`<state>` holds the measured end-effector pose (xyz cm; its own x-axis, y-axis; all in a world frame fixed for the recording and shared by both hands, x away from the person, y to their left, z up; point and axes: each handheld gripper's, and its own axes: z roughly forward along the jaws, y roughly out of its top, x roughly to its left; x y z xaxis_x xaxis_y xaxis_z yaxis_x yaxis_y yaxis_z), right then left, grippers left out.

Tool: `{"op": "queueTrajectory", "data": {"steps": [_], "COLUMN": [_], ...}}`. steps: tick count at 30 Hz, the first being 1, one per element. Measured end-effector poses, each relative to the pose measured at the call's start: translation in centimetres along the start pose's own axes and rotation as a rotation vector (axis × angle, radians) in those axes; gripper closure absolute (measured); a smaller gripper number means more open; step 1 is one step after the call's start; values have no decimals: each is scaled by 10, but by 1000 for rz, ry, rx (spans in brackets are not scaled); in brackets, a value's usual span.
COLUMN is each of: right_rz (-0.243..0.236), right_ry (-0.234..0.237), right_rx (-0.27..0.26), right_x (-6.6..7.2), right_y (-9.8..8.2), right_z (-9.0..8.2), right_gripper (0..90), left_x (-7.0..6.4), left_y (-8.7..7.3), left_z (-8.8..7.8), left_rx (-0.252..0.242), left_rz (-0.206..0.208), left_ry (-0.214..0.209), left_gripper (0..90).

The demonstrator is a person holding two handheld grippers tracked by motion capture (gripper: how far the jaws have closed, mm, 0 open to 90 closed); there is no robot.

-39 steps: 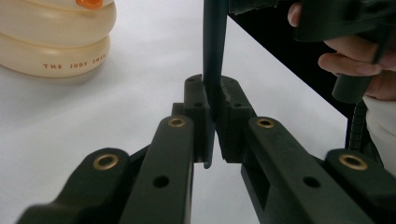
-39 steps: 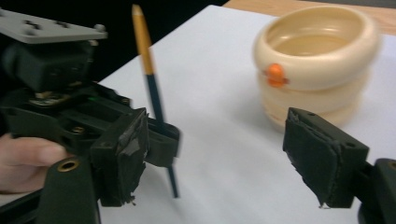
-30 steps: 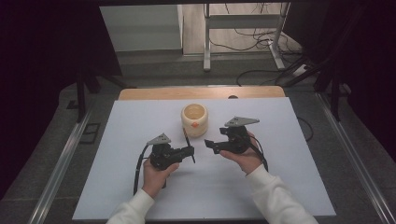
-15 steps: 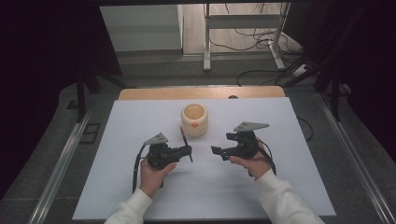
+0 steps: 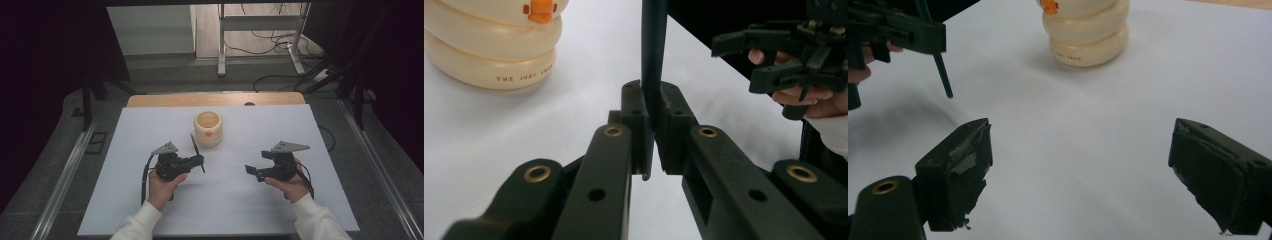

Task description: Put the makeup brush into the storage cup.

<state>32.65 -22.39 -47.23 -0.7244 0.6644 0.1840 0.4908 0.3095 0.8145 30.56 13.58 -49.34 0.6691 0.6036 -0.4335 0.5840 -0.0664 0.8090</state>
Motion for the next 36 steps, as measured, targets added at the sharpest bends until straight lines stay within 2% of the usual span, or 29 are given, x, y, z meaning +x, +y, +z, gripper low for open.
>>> {"op": "queueTrajectory", "data": {"steps": [8,18,30,36], "right_rz": [24,-13,-22,-27], "right_ry": [-36,-52,-64,-66], "right_rx": [6,27,30,26], "right_x": [-12,-14,-14,-13], "right_y": [-20,-35,-36,-36], "right_z": [-16,-23,-23,-25], "right_gripper": [106,94,92,91], "left_x": [0,1,1,0], "left_y": [3,5,12,25], "left_z": [-2,-6,-4,-4], "left_rx": [-6,-16,-24,-38], "left_rz": [5,11,15,12], "left_ry": [3,12,4,-5], "left_gripper": [841,841,841,840]}}
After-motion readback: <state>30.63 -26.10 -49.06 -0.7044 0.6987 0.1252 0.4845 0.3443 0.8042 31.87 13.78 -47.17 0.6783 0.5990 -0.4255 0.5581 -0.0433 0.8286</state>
